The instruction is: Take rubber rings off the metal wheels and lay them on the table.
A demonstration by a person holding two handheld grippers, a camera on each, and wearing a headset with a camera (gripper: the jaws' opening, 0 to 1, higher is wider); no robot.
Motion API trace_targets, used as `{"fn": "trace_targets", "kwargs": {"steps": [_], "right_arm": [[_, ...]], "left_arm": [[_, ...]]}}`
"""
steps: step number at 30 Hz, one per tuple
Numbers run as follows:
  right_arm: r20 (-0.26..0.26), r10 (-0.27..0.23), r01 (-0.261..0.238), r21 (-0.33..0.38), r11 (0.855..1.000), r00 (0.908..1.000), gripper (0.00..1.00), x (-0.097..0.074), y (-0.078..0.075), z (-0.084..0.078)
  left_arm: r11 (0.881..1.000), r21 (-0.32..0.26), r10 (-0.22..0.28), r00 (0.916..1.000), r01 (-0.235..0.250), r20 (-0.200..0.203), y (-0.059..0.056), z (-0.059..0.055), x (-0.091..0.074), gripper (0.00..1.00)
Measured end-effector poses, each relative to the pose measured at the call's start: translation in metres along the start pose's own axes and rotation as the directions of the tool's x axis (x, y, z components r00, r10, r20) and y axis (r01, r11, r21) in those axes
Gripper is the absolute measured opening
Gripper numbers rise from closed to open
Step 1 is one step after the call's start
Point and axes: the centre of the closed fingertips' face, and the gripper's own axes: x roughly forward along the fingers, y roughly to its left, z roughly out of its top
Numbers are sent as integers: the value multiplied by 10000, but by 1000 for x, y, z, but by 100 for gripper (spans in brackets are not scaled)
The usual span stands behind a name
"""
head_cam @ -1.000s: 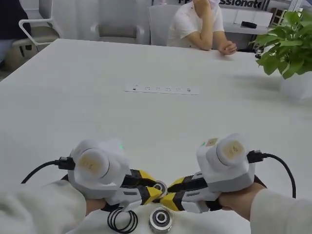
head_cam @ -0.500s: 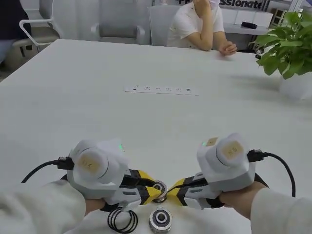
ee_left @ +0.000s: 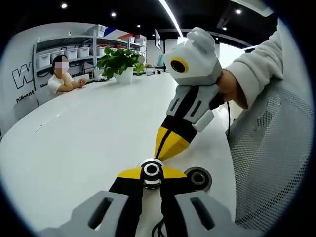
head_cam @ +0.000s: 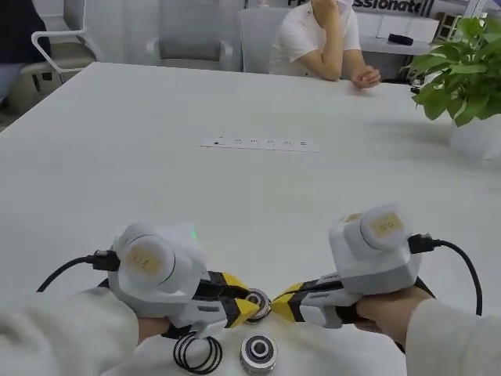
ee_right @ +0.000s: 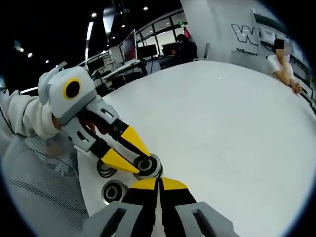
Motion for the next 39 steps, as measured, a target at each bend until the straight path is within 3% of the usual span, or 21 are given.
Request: {"fn": "trace_targets", "kwargs": {"steps": [3,39], "right_arm": [[468,184,-211,560,9982,9987,0,-1,3,7],[196,342,-354,667,9971,9992,0,-3,12,10]], "left_arm": [[10000,-7,-9,10000,9,12,0,0,0,7],[10000,39,77,9998,-78,171,0,0,0,7]]}}
